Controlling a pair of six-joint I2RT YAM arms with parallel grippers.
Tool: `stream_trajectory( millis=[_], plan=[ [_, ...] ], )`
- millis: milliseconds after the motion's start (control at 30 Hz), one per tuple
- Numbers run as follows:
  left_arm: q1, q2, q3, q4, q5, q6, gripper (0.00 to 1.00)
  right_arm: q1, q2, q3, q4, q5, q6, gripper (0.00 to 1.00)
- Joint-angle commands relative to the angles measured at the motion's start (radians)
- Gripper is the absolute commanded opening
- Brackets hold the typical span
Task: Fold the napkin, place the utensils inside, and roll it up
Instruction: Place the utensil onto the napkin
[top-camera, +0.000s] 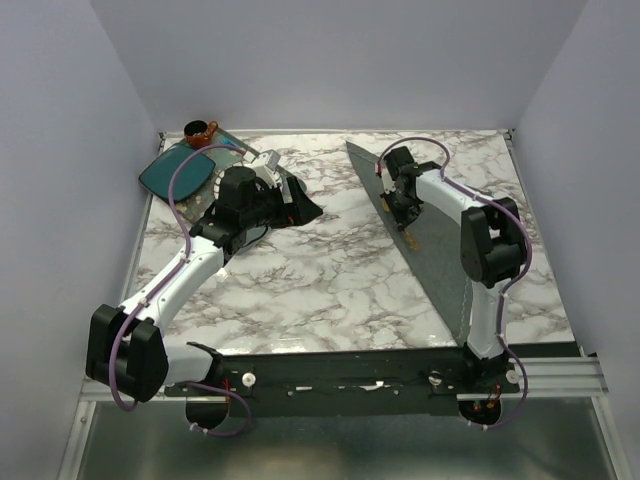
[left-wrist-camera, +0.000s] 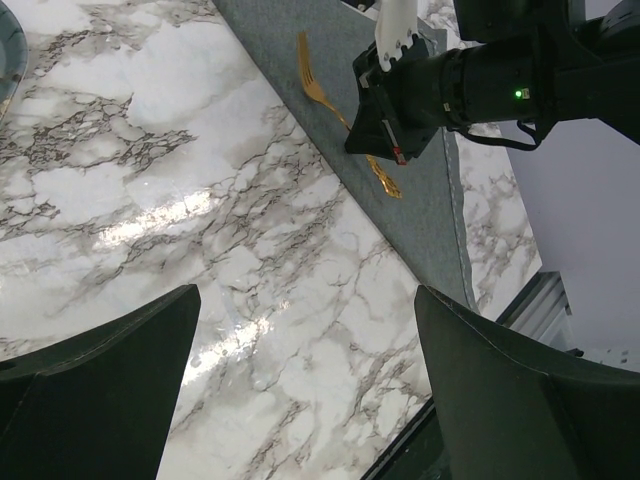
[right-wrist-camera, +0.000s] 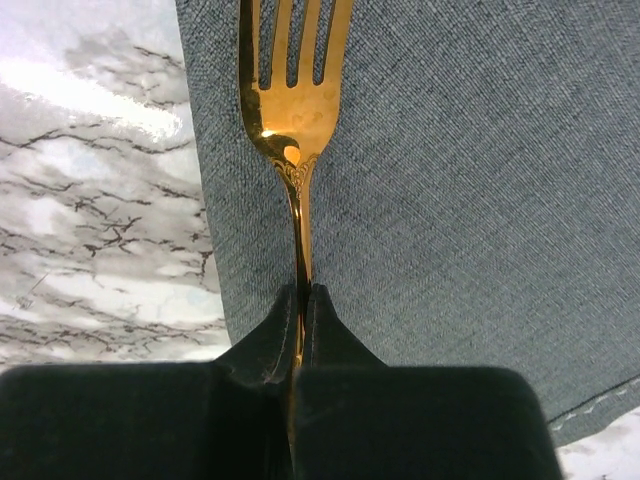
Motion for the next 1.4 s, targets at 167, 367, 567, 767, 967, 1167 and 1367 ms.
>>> stream_trajectory(
  millis=[167, 367, 567, 767, 967, 1167, 1367],
  plan=[
    [-0.003, 0.012, 0.003, 0.015, 0.028, 0.011, 0.96, -0.002, 0.042, 0.019, 0.032, -0.009, -0.016, 0.06],
    [-0.003, 0.016, 0.001, 0.02, 0.031, 0.011, 0.96, -0.003, 0.042, 0.015, 0.029, -0.01, -0.016, 0.09],
    [-0.003, 0.019, 0.003, 0.023, 0.034, 0.006, 0.96, -0.002, 0.048, 0.022, 0.026, -0.025, -0.007, 0.16],
    [-0.005, 0.016, 0.001, 0.02, 0.037, 0.008, 0.96, -0.003, 0.051, 0.03, 0.02, -0.03, -0.001, 0.17],
    [-0.005, 0.012, -0.002, 0.021, 0.035, 0.009, 0.96, -0.003, 0.048, 0.032, 0.011, -0.039, 0.011, 0.22],
    [-0.005, 0.013, -0.002, 0.024, 0.038, 0.005, 0.96, -0.003, 0.045, 0.076, -0.015, -0.032, 0.028, 0.23],
    [-0.003, 0.01, -0.034, 0.072, 0.055, -0.04, 0.96, -0.003, -0.042, 0.145, -0.107, -0.064, 0.134, 0.37]
  ],
)
